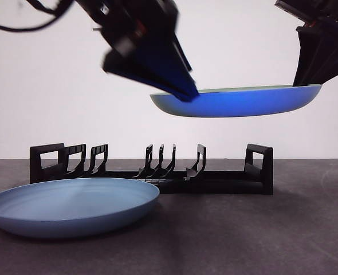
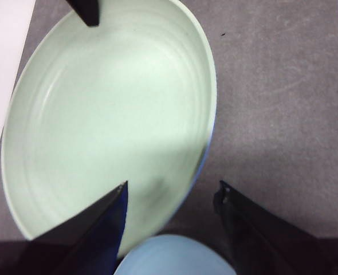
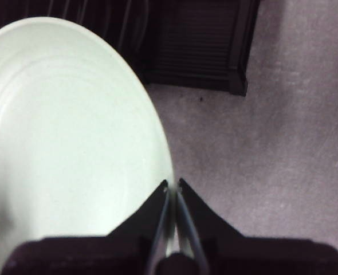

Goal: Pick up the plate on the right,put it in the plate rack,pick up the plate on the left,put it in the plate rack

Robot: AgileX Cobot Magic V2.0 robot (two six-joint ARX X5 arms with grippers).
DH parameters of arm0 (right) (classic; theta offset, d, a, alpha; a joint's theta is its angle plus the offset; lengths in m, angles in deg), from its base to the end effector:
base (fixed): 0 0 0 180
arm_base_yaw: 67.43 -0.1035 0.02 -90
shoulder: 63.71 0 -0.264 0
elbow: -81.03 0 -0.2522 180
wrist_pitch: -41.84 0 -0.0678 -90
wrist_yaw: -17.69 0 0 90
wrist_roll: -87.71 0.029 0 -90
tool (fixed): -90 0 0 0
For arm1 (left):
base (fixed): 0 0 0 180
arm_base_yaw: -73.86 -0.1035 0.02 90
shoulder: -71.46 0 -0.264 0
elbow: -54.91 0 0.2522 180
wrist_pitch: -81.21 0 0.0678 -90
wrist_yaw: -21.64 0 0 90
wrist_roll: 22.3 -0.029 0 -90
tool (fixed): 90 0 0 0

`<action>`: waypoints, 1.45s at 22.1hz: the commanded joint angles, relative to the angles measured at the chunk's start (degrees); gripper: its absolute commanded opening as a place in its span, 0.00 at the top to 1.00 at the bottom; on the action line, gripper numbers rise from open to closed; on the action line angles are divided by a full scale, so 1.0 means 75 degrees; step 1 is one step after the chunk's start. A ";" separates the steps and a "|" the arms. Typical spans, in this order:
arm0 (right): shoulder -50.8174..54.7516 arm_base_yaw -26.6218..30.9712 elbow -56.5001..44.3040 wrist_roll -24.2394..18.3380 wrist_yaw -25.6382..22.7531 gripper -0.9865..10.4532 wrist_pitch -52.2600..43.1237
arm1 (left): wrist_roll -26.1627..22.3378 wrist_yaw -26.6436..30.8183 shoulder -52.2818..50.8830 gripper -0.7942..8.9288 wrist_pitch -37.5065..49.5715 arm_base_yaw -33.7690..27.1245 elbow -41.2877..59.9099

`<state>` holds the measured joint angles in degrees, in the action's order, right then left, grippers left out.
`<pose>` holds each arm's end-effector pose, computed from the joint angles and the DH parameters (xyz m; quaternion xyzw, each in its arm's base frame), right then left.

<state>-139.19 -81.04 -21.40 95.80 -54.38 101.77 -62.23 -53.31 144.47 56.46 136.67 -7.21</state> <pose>0.2473 0.0691 0.2875 0.0776 0.4988 0.2032 0.8390 0.1293 -0.2353 0.2525 0.4780 0.0922 -0.4435 0.7525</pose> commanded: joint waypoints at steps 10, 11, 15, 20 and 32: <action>-0.0035 -0.0070 0.0029 -0.0093 0.0423 0.92 -0.0047 | -0.0117 -0.0017 0.0627 0.85 0.0507 0.0020 0.0035; -0.0035 -0.0067 0.0029 -0.0099 0.0420 0.92 -0.0047 | -0.0117 -0.0020 0.0627 0.95 0.0560 0.0020 0.0035; -0.0035 -0.0064 0.0029 -0.0163 0.0420 0.92 -0.0044 | -0.0117 -0.0038 0.0627 0.93 0.0606 0.0015 0.0035; -0.0032 -0.0067 0.0029 -0.0312 0.0414 0.91 -0.0105 | -0.0114 -0.0458 0.0627 0.93 0.0536 0.0015 0.0035; 0.1014 0.0131 0.0388 -0.0012 -0.1067 0.69 -0.1784 | 0.2171 -0.0580 0.0329 0.93 0.1192 -0.0128 -0.0012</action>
<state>-131.52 -80.01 -18.78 94.78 -62.03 88.68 -51.43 -58.03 147.66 64.00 135.99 -7.15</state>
